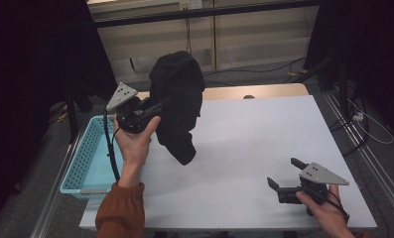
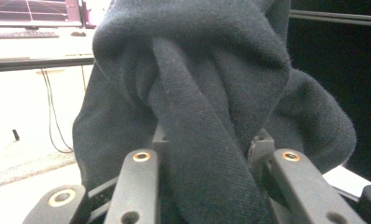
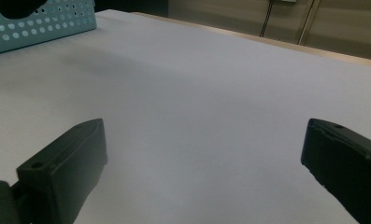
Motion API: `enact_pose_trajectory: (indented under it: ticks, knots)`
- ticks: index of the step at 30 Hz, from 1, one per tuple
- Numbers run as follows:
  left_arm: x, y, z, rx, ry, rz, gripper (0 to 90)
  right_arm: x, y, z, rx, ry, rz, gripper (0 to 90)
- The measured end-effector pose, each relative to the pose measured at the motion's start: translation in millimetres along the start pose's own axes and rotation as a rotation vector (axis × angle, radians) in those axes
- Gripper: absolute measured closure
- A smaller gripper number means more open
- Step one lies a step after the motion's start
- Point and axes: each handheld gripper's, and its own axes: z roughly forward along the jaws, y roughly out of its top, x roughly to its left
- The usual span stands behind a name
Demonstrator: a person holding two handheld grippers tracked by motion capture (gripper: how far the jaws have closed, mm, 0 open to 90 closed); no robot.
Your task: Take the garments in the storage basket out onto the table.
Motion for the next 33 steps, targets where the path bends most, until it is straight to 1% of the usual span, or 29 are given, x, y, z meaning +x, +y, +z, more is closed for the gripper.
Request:
enact_pose_trajectory:
  ticks: [3, 11, 13, 15, 17, 20, 31, 33]
  knots:
    - [-3.7, -1.5, 5.4, 0.0, -0.012, -0.008, 66.0, 0.1, 0.0, 0.0, 0.0, 0.001, 0.001, 0.0]
    - [-12.4, -3.8, 17.2, 0.015, -0.037, -0.003, 66.0, 0.1, 0.0, 0.4, 0.001, 0.003, 0.003, 0.0]
    - [-15.0, -5.1, 21.3, 0.023, -0.042, -0.003, 66.0, 0.0, 0.0, 0.2, 0.0, 0.003, 0.002, 0.0]
    - [-18.4, -6.0, 26.1, 0.04, -0.04, 0.005, 66.0, 0.1, 0.0, 0.2, 0.001, 0.003, 0.002, 0.0]
    - [-20.7, -6.6, 29.6, 0.049, -0.053, 0.005, 66.0, 0.2, 0.0, 0.3, 0.0, 0.003, 0.001, 0.0]
    - [-25.3, -8.4, 35.1, 0.048, -0.079, -0.002, 66.0, 0.1, 0.0, 0.2, 0.0, 0.003, 0.001, 0.0]
    - [-39.2, -24.4, 54.7, 0.083, -0.103, -0.015, 66.0, -0.1, -0.1, 0.0, -0.001, 0.004, 0.002, 0.0]
    - [-41.0, -27.5, 57.5, 0.094, -0.109, -0.004, 66.0, -0.1, -0.1, -0.1, -0.001, 0.004, 0.002, 0.0]
